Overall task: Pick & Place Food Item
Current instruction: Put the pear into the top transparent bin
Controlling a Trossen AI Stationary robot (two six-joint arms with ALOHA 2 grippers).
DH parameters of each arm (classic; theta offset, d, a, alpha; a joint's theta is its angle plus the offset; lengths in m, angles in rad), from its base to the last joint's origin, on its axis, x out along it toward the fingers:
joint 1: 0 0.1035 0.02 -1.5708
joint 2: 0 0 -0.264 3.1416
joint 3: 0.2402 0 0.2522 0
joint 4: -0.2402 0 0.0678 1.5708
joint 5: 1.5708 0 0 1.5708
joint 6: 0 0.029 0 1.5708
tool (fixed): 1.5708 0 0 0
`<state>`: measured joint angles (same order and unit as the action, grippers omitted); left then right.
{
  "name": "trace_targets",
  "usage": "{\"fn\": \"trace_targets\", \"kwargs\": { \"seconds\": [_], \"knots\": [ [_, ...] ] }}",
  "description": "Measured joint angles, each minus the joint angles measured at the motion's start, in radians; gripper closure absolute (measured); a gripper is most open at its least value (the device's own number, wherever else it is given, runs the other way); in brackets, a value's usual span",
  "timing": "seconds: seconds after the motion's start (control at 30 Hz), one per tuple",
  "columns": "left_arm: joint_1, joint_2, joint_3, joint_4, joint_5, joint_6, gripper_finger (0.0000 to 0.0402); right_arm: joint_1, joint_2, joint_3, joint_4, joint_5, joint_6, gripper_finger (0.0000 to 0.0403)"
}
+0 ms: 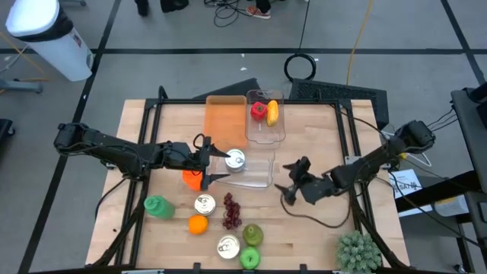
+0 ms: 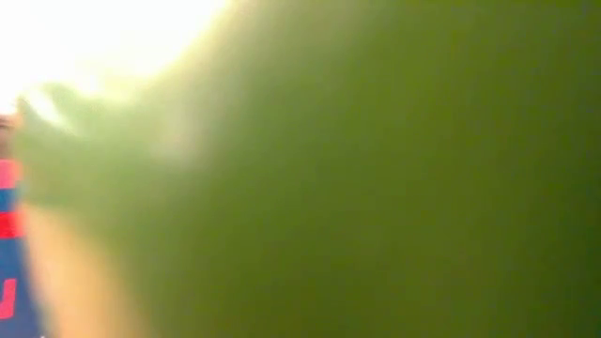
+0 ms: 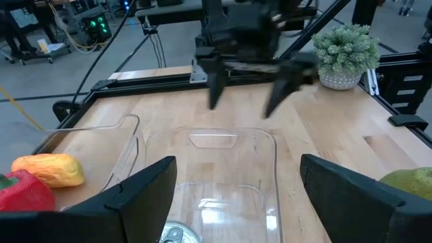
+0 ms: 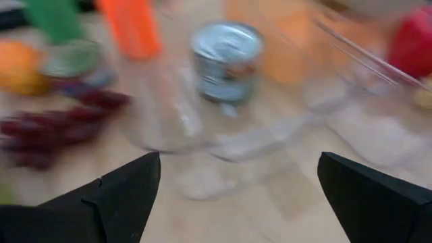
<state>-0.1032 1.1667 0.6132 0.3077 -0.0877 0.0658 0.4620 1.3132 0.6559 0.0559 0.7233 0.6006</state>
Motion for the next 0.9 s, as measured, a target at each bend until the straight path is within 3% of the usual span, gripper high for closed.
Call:
{"fn": "trace_targets", "kwargs": {
  "seconds": [0.17,0.37,0.7,0.9],
  "knots": [
    [0.0,0.0,0.0,0.0,0.0,0.0,0.0079,0.078,0.018,0.001,0.279,-0.067,-0.192,0.0023],
    [0.0,0.0,0.0,0.0,0.0,-0.003,0.0093,0.115,0.198,0.028,0.609,-0.241,-0.362,0.0023],
    [0.0,0.0,0.0,-0.001,0.0,-0.023,0.0089,0.074,0.456,0.33,0.423,-0.507,-0.386,0.0026],
    [0.0,0.0,0.0,-0.003,0.0,-0.029,0.0075,0.062,0.507,0.389,0.329,-0.591,-0.344,0.005]
  ]
}}
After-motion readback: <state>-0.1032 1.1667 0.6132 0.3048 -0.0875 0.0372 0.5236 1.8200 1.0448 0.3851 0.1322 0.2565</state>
